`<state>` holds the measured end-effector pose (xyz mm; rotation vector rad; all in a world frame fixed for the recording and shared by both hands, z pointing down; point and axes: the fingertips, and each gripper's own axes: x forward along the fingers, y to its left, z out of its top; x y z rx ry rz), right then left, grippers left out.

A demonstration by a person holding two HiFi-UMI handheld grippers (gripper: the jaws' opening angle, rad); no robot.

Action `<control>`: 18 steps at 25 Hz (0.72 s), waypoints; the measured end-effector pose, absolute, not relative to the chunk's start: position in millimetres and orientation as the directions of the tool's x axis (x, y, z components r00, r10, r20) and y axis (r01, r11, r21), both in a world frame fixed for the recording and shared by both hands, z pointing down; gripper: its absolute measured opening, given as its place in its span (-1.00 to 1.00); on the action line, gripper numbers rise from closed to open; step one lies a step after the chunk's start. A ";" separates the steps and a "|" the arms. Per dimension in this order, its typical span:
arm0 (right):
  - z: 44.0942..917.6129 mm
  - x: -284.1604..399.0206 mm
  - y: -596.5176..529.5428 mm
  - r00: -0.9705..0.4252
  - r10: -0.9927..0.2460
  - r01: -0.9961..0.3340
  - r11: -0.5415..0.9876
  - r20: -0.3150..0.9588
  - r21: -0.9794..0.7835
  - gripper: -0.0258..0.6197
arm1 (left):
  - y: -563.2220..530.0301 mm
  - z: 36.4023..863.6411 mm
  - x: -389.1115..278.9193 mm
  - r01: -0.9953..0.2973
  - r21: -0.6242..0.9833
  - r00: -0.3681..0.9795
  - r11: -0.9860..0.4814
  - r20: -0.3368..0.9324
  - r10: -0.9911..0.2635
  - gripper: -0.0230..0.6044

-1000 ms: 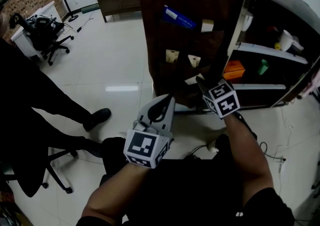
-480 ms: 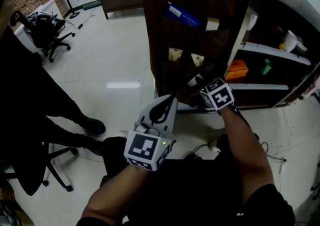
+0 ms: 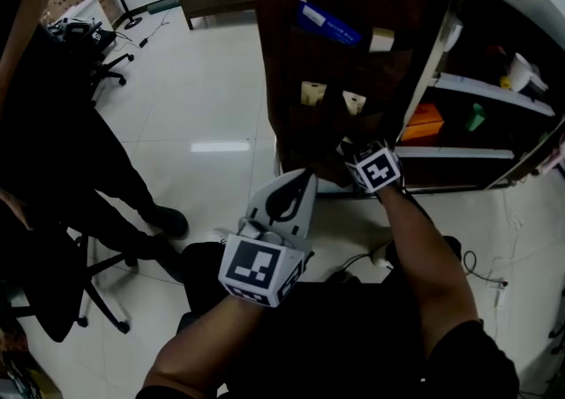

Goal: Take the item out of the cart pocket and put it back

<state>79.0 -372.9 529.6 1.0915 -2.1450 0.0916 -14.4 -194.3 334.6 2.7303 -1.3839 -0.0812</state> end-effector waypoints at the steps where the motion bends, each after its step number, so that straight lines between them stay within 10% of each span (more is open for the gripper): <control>1: 534.6 77.8 -374.8 -0.386 -0.674 -0.725 0.644 0.630 0.246 -0.69 | -194.1 335.5 -14.2 -0.802 0.096 0.592 -0.590 -0.007 -0.806 -0.93; 18: 587.2 66.3 -381.0 -0.373 -0.610 -0.690 0.686 0.699 0.231 -0.68 | -196.4 335.8 -13.3 -0.798 0.113 0.594 -0.592 -0.012 -0.804 -0.93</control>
